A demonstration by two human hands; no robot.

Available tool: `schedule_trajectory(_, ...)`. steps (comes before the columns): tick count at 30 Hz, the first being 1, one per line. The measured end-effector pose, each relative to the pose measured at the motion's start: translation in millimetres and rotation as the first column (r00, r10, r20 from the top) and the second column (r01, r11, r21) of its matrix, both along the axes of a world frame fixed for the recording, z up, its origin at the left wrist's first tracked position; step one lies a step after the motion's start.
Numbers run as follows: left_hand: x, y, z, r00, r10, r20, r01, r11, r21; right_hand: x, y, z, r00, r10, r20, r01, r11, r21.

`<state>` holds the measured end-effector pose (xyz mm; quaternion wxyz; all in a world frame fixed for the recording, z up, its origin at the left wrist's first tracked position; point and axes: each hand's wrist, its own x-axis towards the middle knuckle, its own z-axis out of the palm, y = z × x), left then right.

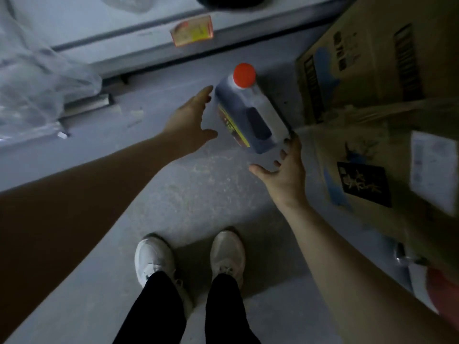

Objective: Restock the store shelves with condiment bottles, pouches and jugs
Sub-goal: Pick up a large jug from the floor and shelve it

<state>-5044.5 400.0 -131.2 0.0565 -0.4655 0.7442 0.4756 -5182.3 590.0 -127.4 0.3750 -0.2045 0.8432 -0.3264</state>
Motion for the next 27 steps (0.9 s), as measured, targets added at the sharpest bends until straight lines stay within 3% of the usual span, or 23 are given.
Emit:
schedule_trajectory(5,-26,-20,-40,0.998,-0.028,-0.053,0.028,1.0,0.005,-3,-15,-47,0.986,-0.143,0.081,0.153,0.979,-0.135)
schedule_trajectory(10,-40,-37,-63,0.997,-0.058,-0.055,0.059,0.998,0.023,-7,-25,-76,0.982,-0.181,0.056,0.189,0.955,-0.228)
schedule_trajectory(13,-46,-45,-67,0.993,-0.094,-0.078,0.103,0.988,0.119,-17,-24,-82,0.981,-0.177,0.084,0.192,0.955,-0.224)
schedule_trajectory(18,-54,-53,-57,0.953,-0.072,-0.295,0.175,0.924,0.341,-41,-35,-68,0.935,-0.267,0.232,0.328,0.902,-0.282)
schedule_trajectory(24,-22,-15,-44,0.909,0.178,-0.378,0.13,0.739,0.661,-15,5,-39,0.817,-0.347,0.461,0.41,0.911,-0.041)
schedule_trajectory(27,5,6,-32,0.908,0.263,-0.325,0.076,0.661,0.747,5,28,-19,0.739,-0.35,0.576,0.397,0.917,0.047)
